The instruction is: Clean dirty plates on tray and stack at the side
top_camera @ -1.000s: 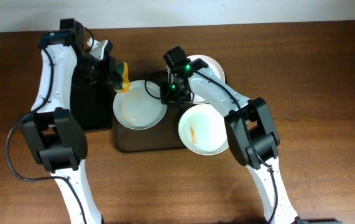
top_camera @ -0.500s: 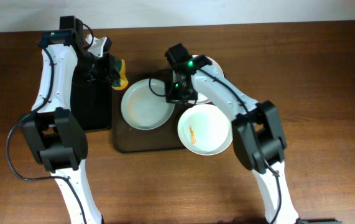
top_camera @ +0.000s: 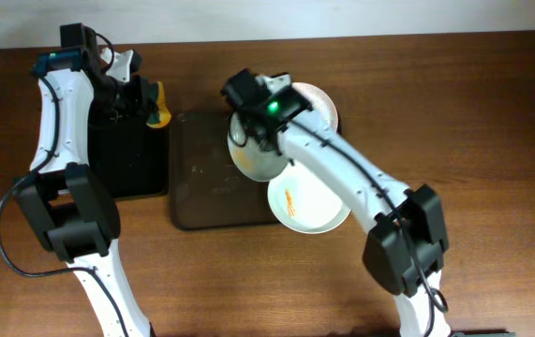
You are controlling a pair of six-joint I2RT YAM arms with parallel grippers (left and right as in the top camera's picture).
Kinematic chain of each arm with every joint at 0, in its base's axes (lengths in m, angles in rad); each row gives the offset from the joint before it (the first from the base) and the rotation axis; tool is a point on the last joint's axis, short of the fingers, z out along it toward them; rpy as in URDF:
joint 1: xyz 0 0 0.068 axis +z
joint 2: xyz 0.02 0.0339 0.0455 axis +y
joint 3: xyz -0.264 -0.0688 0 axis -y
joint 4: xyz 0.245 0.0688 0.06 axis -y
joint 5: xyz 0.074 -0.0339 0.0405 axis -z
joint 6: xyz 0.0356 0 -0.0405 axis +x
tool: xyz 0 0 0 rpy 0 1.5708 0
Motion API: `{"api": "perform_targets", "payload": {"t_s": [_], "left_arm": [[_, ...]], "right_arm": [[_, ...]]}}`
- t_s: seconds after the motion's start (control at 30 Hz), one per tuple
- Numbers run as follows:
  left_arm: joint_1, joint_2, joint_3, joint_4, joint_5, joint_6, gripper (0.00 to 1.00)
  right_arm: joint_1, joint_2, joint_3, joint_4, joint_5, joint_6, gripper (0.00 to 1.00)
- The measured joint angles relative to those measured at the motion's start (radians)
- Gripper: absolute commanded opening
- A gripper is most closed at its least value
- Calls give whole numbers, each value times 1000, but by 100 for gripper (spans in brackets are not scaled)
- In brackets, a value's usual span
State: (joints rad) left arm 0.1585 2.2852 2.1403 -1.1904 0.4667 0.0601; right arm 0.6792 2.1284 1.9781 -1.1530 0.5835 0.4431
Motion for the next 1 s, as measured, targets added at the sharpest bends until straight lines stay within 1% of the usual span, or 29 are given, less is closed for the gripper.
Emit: {"api": "perform_targets", "payload": {"t_s": [0.17, 0.27, 0.47, 0.7, 0.8, 0.9, 1.0], "left_arm": [[0, 0, 0, 1, 0, 0, 1], [0, 0, 0, 1, 0, 0, 1], [0, 0, 0, -14, 0, 0, 1], [0, 0, 0, -17, 0, 0, 1], [0, 0, 0, -17, 0, 0, 1], [-5, 0, 0, -17, 0, 0, 1], [-24, 0, 0, -16, 0, 0, 1]], "right_arm": [[132, 0, 0, 0, 281, 17, 4], [187, 0, 0, -1, 394, 21, 4], [228, -2, 0, -25, 513, 51, 4], [229, -8, 0, -46, 525, 102, 4], [226, -9, 0, -47, 487, 114, 4], [203, -9, 0, -47, 403, 122, 4], [114, -16, 0, -40, 235, 126, 4]]}}
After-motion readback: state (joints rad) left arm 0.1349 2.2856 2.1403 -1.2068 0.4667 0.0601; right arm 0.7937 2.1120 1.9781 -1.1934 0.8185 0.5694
